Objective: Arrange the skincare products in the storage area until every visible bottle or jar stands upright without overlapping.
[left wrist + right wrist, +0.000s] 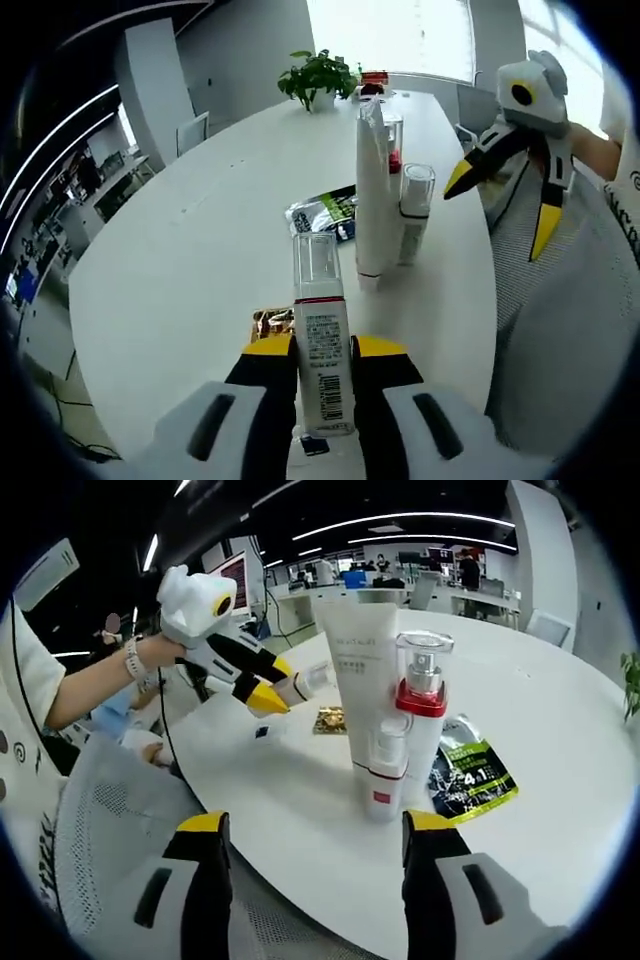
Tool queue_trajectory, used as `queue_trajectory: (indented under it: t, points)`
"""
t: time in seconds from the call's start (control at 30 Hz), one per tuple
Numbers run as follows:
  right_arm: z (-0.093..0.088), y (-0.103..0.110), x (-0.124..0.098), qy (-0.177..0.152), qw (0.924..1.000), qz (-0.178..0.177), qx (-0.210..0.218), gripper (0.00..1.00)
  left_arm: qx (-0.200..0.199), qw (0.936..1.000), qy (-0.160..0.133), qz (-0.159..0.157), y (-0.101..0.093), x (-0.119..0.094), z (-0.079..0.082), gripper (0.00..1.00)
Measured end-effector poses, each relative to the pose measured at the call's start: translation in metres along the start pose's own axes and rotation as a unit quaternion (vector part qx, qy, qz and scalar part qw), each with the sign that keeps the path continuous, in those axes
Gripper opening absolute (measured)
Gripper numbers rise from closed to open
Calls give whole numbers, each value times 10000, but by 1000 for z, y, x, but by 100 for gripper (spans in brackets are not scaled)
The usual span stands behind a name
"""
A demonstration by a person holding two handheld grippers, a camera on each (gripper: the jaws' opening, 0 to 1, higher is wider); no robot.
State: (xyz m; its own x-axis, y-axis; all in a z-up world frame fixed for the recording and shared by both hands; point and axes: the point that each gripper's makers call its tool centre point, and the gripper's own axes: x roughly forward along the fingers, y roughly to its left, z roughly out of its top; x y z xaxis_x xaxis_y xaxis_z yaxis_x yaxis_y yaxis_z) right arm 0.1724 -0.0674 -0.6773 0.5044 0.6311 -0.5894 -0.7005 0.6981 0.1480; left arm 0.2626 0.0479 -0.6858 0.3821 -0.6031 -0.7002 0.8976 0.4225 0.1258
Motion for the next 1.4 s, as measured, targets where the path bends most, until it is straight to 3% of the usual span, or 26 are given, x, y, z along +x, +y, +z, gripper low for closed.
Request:
queue_trajectory:
  t: [0.93,1.4]
  points:
    - [15,23,6,-161,9993,333,-32,62,-350,9981,-514,43,-39,-24,4,14]
    - [28,37,13,-354,9973,628,101,54,-576,9953,-773,-7,-55,-29,4,14]
